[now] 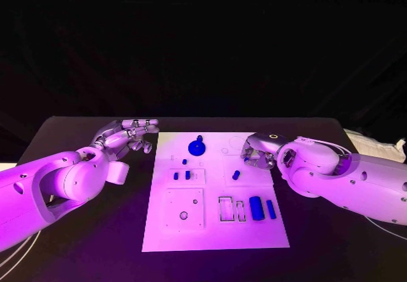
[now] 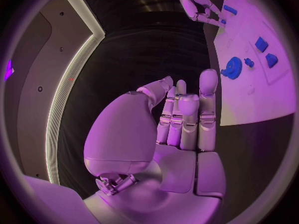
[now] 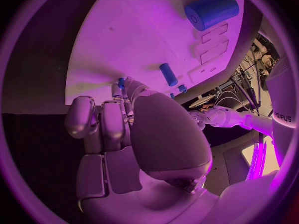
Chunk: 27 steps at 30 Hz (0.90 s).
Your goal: Assemble the parts on the task board
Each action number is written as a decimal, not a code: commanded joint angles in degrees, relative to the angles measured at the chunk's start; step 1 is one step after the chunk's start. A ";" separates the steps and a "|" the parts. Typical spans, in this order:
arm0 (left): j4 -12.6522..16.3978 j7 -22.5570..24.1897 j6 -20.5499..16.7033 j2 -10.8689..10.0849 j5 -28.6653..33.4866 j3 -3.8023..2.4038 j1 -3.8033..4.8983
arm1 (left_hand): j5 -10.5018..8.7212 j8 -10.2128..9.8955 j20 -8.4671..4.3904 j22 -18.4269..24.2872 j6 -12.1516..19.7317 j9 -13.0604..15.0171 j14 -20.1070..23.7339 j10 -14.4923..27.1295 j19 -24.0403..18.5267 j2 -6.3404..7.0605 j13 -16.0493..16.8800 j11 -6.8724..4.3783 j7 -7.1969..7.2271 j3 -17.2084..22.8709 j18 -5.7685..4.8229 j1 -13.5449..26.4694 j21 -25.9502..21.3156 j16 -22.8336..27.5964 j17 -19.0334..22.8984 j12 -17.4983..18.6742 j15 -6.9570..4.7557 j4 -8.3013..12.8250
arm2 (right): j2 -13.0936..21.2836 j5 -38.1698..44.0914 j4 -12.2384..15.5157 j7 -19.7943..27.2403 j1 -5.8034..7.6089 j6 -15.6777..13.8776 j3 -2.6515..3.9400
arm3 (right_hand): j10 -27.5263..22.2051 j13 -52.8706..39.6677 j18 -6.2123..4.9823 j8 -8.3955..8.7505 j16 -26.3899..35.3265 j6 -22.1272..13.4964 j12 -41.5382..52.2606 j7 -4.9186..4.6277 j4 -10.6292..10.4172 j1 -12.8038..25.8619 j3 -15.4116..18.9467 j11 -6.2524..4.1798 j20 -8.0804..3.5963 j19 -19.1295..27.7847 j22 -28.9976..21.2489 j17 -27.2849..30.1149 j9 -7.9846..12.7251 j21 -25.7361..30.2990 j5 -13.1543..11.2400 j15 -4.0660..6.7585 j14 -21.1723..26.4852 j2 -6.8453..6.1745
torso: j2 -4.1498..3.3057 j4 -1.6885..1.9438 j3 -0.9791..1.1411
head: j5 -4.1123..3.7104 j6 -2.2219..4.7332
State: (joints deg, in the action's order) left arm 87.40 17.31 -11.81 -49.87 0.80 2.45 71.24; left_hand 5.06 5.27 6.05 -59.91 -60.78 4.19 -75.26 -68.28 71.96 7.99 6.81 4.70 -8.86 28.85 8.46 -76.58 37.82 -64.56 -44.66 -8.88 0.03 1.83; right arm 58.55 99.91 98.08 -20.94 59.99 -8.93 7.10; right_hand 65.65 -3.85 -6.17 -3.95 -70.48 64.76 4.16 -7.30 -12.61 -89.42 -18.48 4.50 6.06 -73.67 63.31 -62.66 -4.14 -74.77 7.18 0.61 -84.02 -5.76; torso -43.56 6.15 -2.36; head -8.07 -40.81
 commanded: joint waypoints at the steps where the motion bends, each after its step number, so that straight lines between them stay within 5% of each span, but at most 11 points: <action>1: 0.10 0.54 0.89 0.14 -0.11 -0.02 -0.04 | 0.14 0.03 -0.08 0.13 0.06 -0.09 0.50 0.46 -0.31 -0.33 0.09 0.16 -0.18 -0.40 1.13 -0.24 -0.28 0.23 0.13 -0.39 0.13 0.10 | -0.16 0.29 0.03 -0.58 -0.23 3.46 -0.17 | 0.76 0.13 0.44 -0.17 -0.33 0.61 0.26 0.09 0.13 0.32 -0.77 -0.06 -0.15 -0.40 0.15 -0.15 -0.11 -0.45 -0.34 -0.32 -1.52 -0.49 | 0.03 -0.04 0.00 | -0.15 -0.18; 15: 0.10 0.33 1.21 0.22 -0.15 -0.01 -0.10 | 0.09 -0.04 -0.02 0.38 0.19 -0.16 0.58 0.71 -0.37 -0.36 0.13 0.27 -0.29 -0.90 1.13 0.03 -0.67 0.29 0.26 -0.53 0.23 -0.08 | -0.78 4.44 -0.17 -2.20 -0.92 5.02 -0.17 | 1.56 0.23 0.53 -0.24 -0.51 1.42 0.26 0.38 0.75 1.07 -2.19 -0.39 -0.31 -0.66 0.62 -0.24 -0.23 -0.73 -0.57 -0.05 -1.55 -1.25 | 0.02 0.01 0.02 | -0.41 -0.32; 27: 0.16 0.31 1.24 0.23 -0.42 -0.01 -0.15 | 0.11 -0.06 -0.01 0.46 0.23 -0.18 0.60 0.78 -0.39 -0.41 0.13 0.26 -0.28 -0.94 1.15 -0.05 -0.79 0.30 0.29 -0.55 0.24 -0.04 | -1.10 5.46 0.26 -2.72 -1.39 3.10 -0.17 | 3.23 0.18 0.87 -0.53 -1.16 2.89 0.43 0.62 2.06 1.78 -4.65 -0.73 -0.62 -1.67 2.32 -0.80 -0.52 -1.78 -0.84 0.23 -1.76 -1.21 | 0.07 -0.02 -0.03 | -0.57 -0.32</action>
State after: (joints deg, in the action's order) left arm 87.41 17.22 -11.64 -49.78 0.70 2.47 71.11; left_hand 5.06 5.27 6.05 -59.52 -60.78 4.08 -75.07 -67.88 71.96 7.99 6.86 5.10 -8.86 28.22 8.45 -76.58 37.39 -64.56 -44.46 -9.12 0.22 1.83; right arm 57.54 104.78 98.23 -23.21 59.26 -7.57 7.45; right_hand 68.51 -3.54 -6.17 -4.16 -71.46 67.16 4.26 -6.72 -10.46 -88.22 -22.83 3.80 5.44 -75.13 65.58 -63.43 -4.65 -76.35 6.62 0.62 -84.02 -6.96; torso -43.52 6.12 -2.38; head -8.59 -41.17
